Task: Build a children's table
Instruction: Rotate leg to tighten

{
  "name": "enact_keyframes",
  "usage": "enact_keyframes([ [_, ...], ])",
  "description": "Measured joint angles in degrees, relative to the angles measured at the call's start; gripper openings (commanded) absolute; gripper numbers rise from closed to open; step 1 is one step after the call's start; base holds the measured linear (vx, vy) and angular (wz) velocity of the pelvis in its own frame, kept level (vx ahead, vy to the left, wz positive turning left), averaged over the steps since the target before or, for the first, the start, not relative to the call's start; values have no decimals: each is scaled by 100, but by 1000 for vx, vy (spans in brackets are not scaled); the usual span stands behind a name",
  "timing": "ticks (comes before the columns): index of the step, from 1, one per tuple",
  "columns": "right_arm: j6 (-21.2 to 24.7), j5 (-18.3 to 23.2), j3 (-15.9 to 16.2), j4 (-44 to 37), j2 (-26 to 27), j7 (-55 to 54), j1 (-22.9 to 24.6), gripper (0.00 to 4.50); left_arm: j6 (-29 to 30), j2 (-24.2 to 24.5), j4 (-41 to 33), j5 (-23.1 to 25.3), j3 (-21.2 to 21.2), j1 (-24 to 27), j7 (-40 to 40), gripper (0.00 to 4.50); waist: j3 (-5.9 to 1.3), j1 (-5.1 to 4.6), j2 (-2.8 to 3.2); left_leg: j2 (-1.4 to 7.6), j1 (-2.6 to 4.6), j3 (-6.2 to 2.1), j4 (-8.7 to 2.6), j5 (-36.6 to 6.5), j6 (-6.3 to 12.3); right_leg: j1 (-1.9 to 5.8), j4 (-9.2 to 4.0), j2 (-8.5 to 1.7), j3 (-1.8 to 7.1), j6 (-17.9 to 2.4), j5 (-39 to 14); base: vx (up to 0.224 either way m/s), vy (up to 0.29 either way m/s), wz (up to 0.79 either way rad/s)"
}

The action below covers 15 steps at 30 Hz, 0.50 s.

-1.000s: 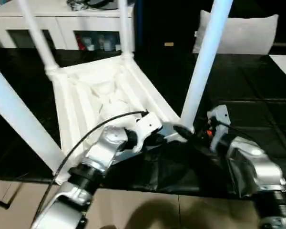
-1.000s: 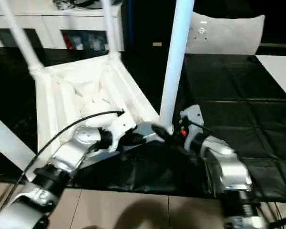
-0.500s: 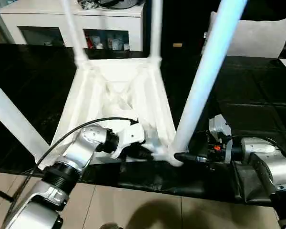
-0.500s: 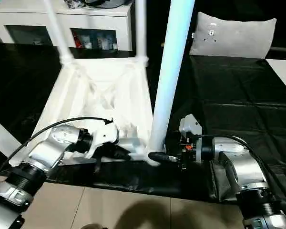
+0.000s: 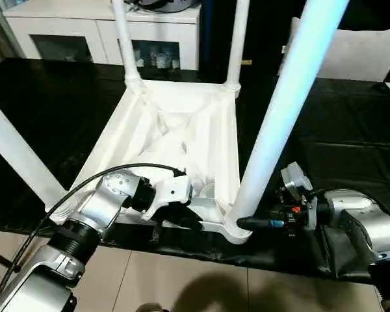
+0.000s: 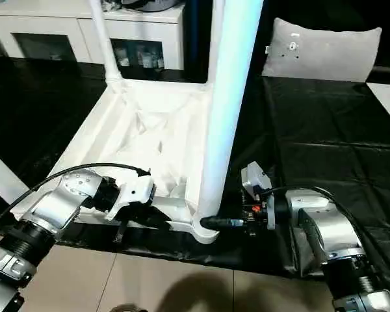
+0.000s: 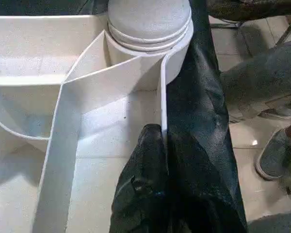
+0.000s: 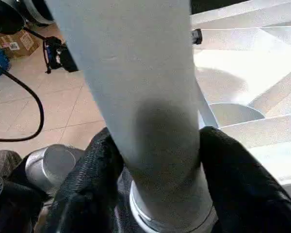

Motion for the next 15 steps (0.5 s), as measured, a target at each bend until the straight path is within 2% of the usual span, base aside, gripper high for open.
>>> enact_keyframes([
  [6,212,42,-32,-150,6,-115,79,202,66,-77,24,-54,7,1,10,0,0,10,0,0,0,0,0,0,0,0,0,0,0,0,0,0,0,0],
  [9,387,41,-148,-260,180,-527,196,200,305,-198,92,-45,111,2,287,0,-3,7,5,-2,0,2,2,-4,-11,11,6,-1,3,-3,3,0,0,0],
  [11,477,-121,-354,-196,531,-1288,175,200,622,-370,171,59,306,0,791,0,-4,-41,2,-2,31,3,2,2,-23,32,10,-1,3,18,-8,0,0,0],
  [13,484,-288,-524,-61,876,-2067,81,199,900,-586,201,156,451,-8,1309,0,-4,-205,2,-5,41,3,2,8,-33,34,9,-1,5,21,-8,0,0,0],
  [15,554,-391,-601,21,999,-2546,-34,197,1074,-780,225,167,508,-18,1625,0,-3,-327,0,-6,41,2,0,11,-36,33,-5,-1,4,21,-8,0,0,0],
])
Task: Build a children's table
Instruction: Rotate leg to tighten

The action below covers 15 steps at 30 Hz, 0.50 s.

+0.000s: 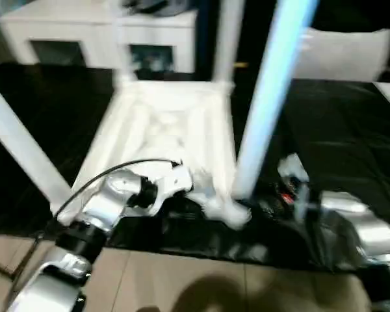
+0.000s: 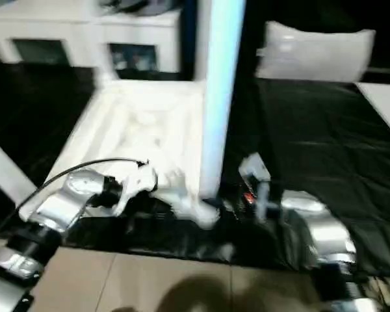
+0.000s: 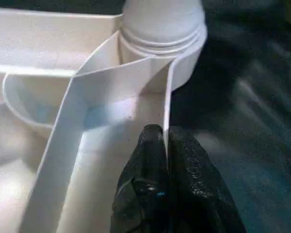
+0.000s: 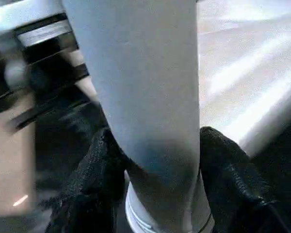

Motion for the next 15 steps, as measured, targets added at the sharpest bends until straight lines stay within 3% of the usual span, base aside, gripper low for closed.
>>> enact_keyframes([
  [4,263,-272,-298,155,587,-1379,-259,196,391,-602,214,26,238,-55,989,0,-3,-189,-32,1,1,-5,1,1,0,-3,1,5,-2,1,4,0,0,0],
  [9,133,-597,-575,380,1115,-2744,-499,196,520,-1297,522,348,287,-304,2257,0,-17,-188,-15,-4,-7,-5,-3,-3,4,-1,-6,4,3,2,5,0,0,0],
  [11,-43,-642,-616,440,1211,-2978,-503,251,501,-1421,552,446,284,-328,2484,0,-19,-161,-12,-5,-11,-5,-18,-5,7,-6,-8,3,1,2,6,0,0,0],
  [15,-106,-545,-662,411,1275,-2964,-459,287,447,-1407,549,447,235,-329,2433,0,-25,-142,1,-3,-10,-5,-41,-5,7,-12,-7,7,-2,2,6,0,0,0],
])
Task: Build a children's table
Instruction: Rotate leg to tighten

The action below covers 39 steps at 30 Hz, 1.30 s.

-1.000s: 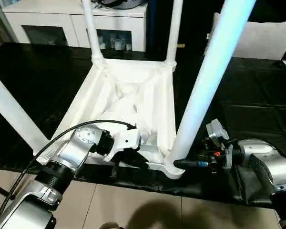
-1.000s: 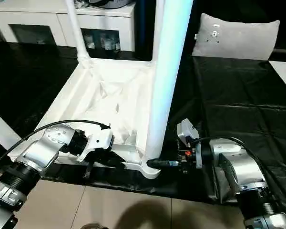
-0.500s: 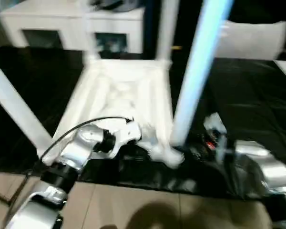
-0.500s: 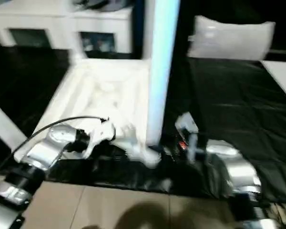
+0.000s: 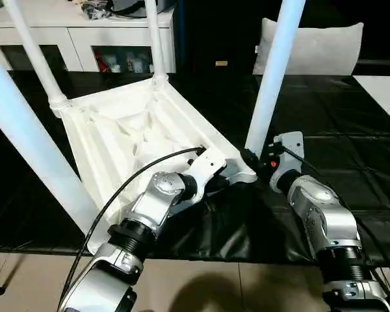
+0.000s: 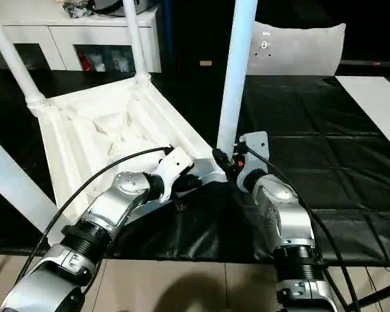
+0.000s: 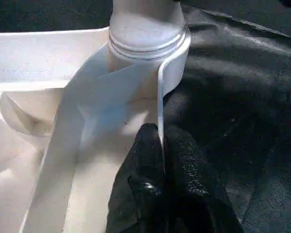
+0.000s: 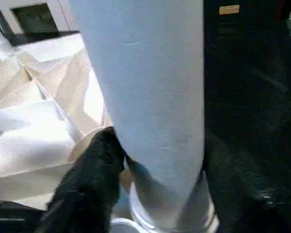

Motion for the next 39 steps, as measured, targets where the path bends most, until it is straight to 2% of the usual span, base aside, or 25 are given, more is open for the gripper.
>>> enact_keyframes([
  [5,-32,100,6,-45,-224,556,77,328,-177,206,-49,-6,-77,9,-300,0,6,-1,-5,1,-6,0,-1,0,0,-3,-4,2,0,-1,0,0,0,0],
  [9,-163,275,157,-47,-716,1417,246,361,-541,478,-168,-28,-183,130,-768,0,9,27,-7,2,-12,0,0,-2,2,-6,-6,1,-1,-15,9,0,0,0],
  [13,-334,307,436,-75,-1392,2533,306,404,-788,835,-206,-206,-291,149,-1496,0,16,161,-12,4,-16,0,4,-1,3,-7,-4,1,-2,-16,9,0,0,0],
  [19,-713,316,717,-212,-2080,3843,476,404,-1103,1302,-350,-410,-419,217,-2501,0,24,298,-24,3,-15,2,17,-5,18,-17,-4,-5,-2,-20,12,0,0,0],
  [21,-756,452,796,-229,-2222,4300,478,404,-1157,1470,-437,-464,-476,236,-2818,0,24,322,-24,4,-20,2,20,3,32,-25,-2,-5,-2,-21,12,0,0,0],
  [31,-779,740,1065,-242,-2478,5434,479,319,-1321,1908,-644,-610,-777,245,-3907,0,28,474,-31,6,-17,3,31,0,27,-24,6,-6,-2,-24,14,0,0,0],
  [38,-608,899,1198,-243,-2478,5745,480,243,-1333,2001,-670,-665,-829,240,-4115,0,29,473,-33,7,-18,4,32,-1,25,-25,9,-6,-2,-24,14,0,0,0],
  [39,-585,913,1201,-243,-2478,5769,480,243,-1338,2004,-670,-667,-832,239,-4126,0,29,473,-33,6,-19,4,32,-1,26,-25,9,-6,-2,-24,14,0,0,0],
])
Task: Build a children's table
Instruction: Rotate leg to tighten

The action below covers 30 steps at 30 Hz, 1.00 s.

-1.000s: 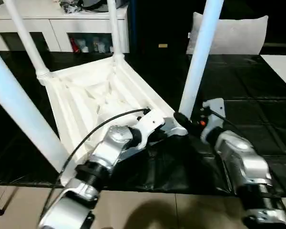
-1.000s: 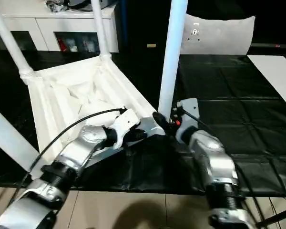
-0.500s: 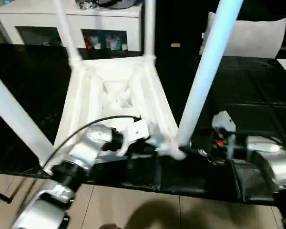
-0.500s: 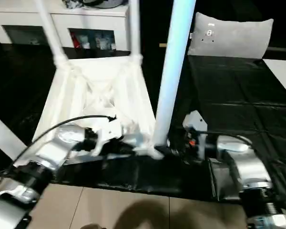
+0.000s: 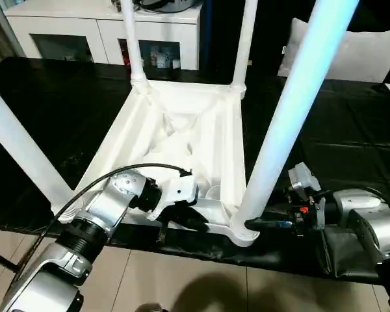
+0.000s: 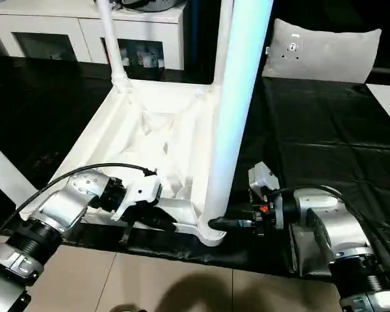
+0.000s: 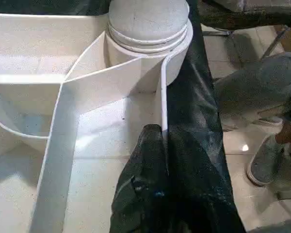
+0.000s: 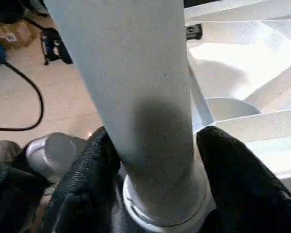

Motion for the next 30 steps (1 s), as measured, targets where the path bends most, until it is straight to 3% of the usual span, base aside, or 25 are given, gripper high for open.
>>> enact_keyframes([
  [5,125,28,6,-31,-4,34,0,205,-6,7,0,-10,-5,-1,-9,0,0,1,0,0,0,0,0,1,1,0,0,0,0,0,0,0,0,0],
  [11,298,53,-9,-184,-12,-27,47,195,67,-5,-28,-52,10,11,-6,0,0,7,1,0,0,0,0,-1,-1,0,0,0,0,0,0,0,0,0],
  [15,535,125,-182,-417,199,-558,250,195,354,-95,-114,-100,170,135,274,0,-1,-10,2,0,-2,1,0,-6,-13,2,3,0,1,-1,1,0,0,0],
  [17,676,6,-332,-408,504,-1204,241,195,589,-186,-112,5,322,138,703,0,-1,-67,2,0,7,3,1,-1,-20,14,5,1,2,7,-1,0,0,0],
  [24,607,-437,-708,-108,1333,-3157,0,193,1366,-817,-112,229,609,137,2095,0,0,-500,-3,-3,24,2,3,5,-31,18,-4,4,2,16,-3,0,0,0],
  [30,686,-868,-1092,121,2228,-5234,-361,193,1815,-1795,123,461,900,10,3779,0,-3,-562,1,-3,19,-2,-7,3,-30,17,-9,8,2,16,-2,0,0,0],
])
